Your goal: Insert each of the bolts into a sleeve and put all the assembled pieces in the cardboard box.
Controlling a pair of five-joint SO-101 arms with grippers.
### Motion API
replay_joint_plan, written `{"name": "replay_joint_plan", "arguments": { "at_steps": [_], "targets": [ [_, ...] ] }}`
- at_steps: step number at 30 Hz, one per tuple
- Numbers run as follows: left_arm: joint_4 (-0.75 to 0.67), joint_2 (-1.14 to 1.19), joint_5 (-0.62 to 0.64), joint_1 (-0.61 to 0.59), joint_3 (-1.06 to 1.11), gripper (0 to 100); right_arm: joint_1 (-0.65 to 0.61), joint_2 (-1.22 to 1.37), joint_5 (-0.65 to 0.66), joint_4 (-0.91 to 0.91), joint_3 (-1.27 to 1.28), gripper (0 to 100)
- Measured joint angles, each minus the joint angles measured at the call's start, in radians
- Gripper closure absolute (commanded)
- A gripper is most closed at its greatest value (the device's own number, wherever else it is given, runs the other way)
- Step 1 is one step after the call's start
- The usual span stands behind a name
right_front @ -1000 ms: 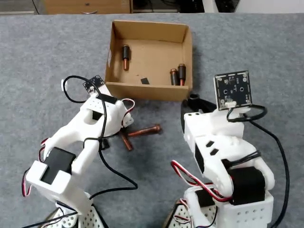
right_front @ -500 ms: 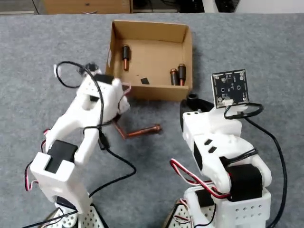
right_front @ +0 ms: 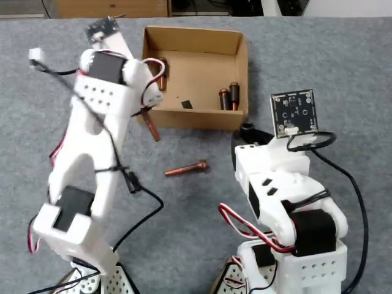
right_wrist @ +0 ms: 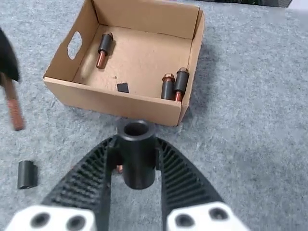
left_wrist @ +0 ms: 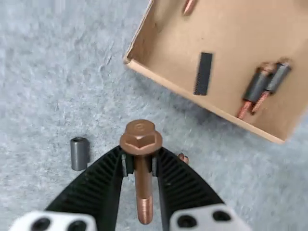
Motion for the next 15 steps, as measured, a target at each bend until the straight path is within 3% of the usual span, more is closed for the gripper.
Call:
{"name": "replay_joint_plan", "arguments": {
  "at_steps": [8,12,15],
  "targets": [
    [0.000,-0.420,-0.035,0.003,0.149,98,0.000,0.000,0.000,-0.002,0.006,99.7],
    [0.000,-0.594,-0.118,0.017,0.264,98,0.000,0.000,0.000,-0.002,0.006,99.7],
    [-0.012,-0.701,-0.207,0.097,0.362,98,-0.015,0.000,0.000,-0.002,0.006,99.7]
  ]
}}
